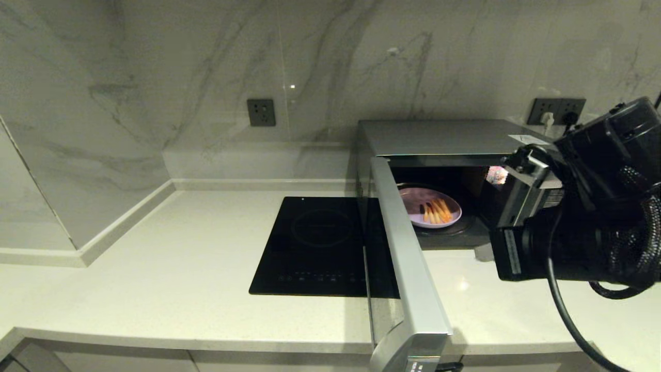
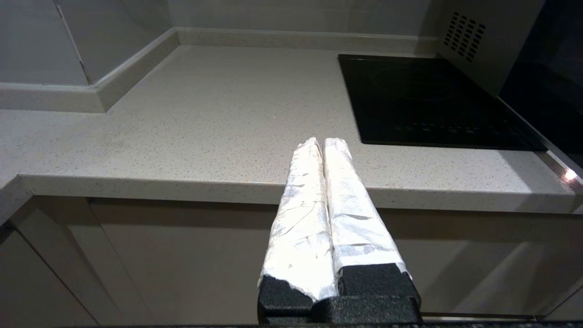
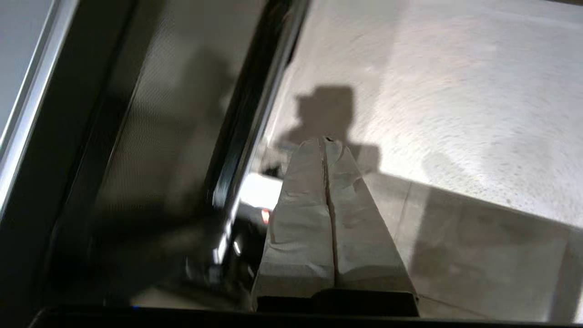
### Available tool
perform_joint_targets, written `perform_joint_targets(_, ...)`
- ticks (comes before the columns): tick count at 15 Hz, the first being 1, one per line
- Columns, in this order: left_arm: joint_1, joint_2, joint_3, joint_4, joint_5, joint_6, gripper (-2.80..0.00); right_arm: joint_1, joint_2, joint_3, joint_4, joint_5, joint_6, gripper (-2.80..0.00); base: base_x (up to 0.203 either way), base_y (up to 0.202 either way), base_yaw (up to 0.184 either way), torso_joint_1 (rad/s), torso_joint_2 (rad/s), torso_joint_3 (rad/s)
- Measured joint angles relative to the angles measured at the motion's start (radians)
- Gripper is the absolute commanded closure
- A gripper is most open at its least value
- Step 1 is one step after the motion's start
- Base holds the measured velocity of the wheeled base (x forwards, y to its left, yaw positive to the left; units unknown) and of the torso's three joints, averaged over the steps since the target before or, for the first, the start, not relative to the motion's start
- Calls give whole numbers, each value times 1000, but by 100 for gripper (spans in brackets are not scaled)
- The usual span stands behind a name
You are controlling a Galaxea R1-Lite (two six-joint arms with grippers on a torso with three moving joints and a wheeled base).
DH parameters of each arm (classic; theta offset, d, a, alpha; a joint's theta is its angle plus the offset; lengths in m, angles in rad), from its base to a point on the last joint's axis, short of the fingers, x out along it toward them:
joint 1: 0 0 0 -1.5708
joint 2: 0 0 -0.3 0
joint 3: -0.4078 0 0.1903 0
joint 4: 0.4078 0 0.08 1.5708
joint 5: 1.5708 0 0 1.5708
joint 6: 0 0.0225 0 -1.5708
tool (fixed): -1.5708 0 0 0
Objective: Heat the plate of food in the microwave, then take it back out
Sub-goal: Take the plate out of the microwave
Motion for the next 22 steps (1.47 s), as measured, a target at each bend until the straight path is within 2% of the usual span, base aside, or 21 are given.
perform_joint_targets(2, 0, 0, 0, 0, 0, 0, 0, -72, 18, 1, -38, -55, 142, 0, 0, 0, 0, 0, 0, 0)
perform_joint_targets(5, 0, 0, 0, 0, 0, 0, 0, -210, 54, -11, -60, -63, 301, 0, 0, 0, 0, 0, 0, 0)
perform_joint_targets(6, 0, 0, 0, 0, 0, 0, 0, -249, 72, -15, -75, -57, 342, -280, 0, 0, 0, 0, 0, 0)
perform_joint_targets(9, 0, 0, 0, 0, 0, 0, 0, -318, 121, -5, -182, 55, 387, -280, 0, 0, 0, 0, 0, 0)
perform_joint_targets(12, 0, 0, 0, 0, 0, 0, 0, -339, 178, 1, -215, 80, 443, -280, 0, 0, 0, 0, 0, 0)
perform_joint_targets(18, 0, 0, 0, 0, 0, 0, 0, -343, 316, -27, -303, 69, 449, -280, 0, 0, 0, 0, 0, 0)
perform_joint_targets(22, 0, 0, 0, 0, 0, 0, 0, -344, 446, -144, -297, -39, 442, -280, 0, 0, 0, 0, 0, 0)
